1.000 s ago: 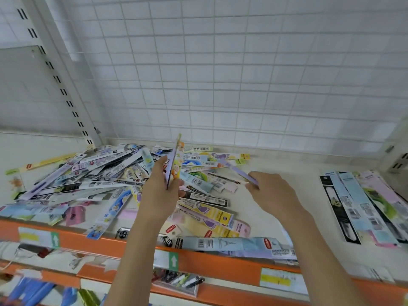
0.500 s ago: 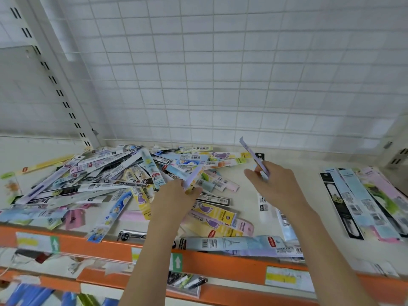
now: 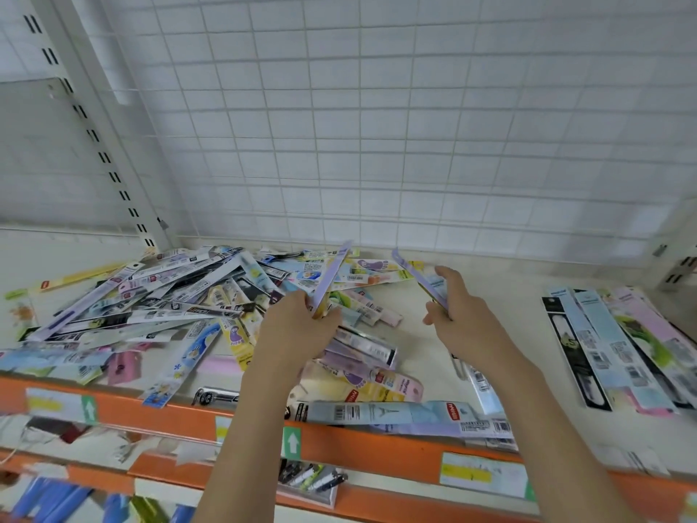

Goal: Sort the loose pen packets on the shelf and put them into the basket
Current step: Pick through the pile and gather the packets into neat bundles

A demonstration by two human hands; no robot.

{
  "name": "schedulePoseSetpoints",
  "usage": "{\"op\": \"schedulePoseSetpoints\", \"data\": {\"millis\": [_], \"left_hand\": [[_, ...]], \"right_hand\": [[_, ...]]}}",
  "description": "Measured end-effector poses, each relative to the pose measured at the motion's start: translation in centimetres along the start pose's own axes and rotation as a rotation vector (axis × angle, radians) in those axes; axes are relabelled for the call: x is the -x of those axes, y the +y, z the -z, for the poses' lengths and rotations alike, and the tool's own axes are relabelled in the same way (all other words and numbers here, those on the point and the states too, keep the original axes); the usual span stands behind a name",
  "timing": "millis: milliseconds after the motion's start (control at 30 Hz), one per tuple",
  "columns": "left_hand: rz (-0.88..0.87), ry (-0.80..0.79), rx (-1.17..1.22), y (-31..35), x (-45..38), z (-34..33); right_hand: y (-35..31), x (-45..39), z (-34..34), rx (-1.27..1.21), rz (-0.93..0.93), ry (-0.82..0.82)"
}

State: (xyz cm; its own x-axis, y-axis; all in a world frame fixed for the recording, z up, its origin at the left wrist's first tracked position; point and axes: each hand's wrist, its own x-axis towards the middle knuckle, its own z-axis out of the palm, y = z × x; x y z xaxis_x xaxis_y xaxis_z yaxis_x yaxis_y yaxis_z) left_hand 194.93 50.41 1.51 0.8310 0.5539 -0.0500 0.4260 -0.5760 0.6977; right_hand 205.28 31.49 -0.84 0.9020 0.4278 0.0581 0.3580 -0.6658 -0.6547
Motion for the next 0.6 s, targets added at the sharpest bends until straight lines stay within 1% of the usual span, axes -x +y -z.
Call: {"op": "schedulePoseSetpoints", "data": {"millis": [200, 300, 433, 600], "left_hand": [[-0.068, -0.046, 0.235, 0.6, 0.7, 1.0], [-0.064, -0.077, 0.316, 0.4, 0.8, 1.6], [-0.083, -0.031, 0.298, -0.7, 0.5, 2.1], [-0.082, -0.009, 0.297, -1.9, 0.1, 2.4]], "right_hand": [[-0.3, -0.4, -0.4, 0.097, -0.027, -0.017], [-0.9, -0.6, -0.5, 0.081, -0.019, -0.014], [-2.0, -0.6, -0.8, 0.051, 0.012, 0.004], [-3.0, -0.5, -1.6, 0.089, 0.008, -0.029]]}}
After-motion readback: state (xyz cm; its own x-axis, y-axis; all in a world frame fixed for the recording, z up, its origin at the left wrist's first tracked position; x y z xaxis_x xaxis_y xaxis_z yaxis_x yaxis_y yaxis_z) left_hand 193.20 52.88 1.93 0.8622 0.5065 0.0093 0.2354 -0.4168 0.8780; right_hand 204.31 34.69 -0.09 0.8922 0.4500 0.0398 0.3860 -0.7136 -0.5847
